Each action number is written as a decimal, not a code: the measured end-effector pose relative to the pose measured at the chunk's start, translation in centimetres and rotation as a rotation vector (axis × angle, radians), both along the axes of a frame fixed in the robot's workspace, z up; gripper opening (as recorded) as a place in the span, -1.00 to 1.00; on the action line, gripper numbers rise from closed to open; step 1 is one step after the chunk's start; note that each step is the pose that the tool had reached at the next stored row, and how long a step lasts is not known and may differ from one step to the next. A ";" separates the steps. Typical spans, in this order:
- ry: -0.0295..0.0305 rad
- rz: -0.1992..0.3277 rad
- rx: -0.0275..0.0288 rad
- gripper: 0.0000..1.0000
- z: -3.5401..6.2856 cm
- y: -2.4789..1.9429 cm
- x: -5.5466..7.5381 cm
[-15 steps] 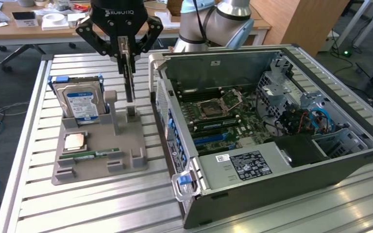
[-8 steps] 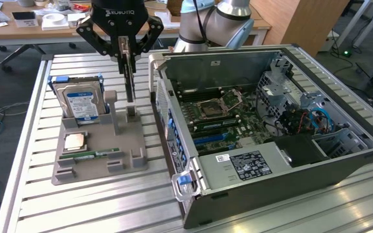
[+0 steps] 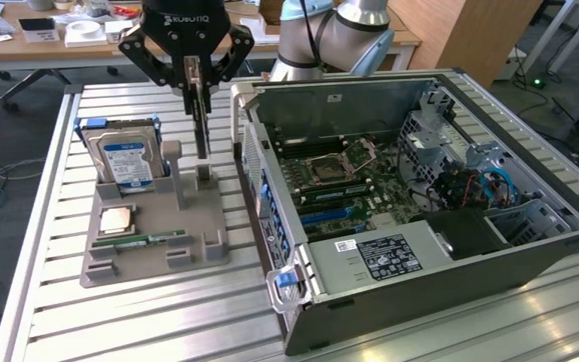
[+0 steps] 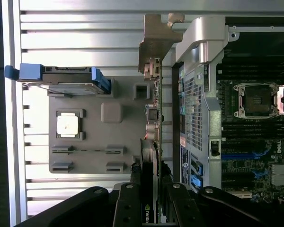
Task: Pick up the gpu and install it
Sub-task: 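Pick up the gpu and move the gpu toward the slot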
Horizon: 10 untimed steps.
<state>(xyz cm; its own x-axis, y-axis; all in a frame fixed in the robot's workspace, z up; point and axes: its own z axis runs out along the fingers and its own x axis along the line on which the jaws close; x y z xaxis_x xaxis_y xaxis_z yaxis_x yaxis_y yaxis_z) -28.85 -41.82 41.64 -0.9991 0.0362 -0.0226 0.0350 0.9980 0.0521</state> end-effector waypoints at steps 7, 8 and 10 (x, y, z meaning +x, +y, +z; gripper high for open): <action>-0.0001 0.000 0.0006 -0.47 -0.01 0.00 1.3; -0.0001 0.000 0.0007 -0.47 -0.01 0.00 1.5; -0.0002 0.000 0.0011 -0.47 -0.01 0.00 2.0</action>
<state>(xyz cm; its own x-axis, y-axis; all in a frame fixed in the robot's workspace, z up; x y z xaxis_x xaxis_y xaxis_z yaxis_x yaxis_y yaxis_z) -26.82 -41.82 41.63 -0.9991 0.0363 -0.0228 0.0351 0.9980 0.0533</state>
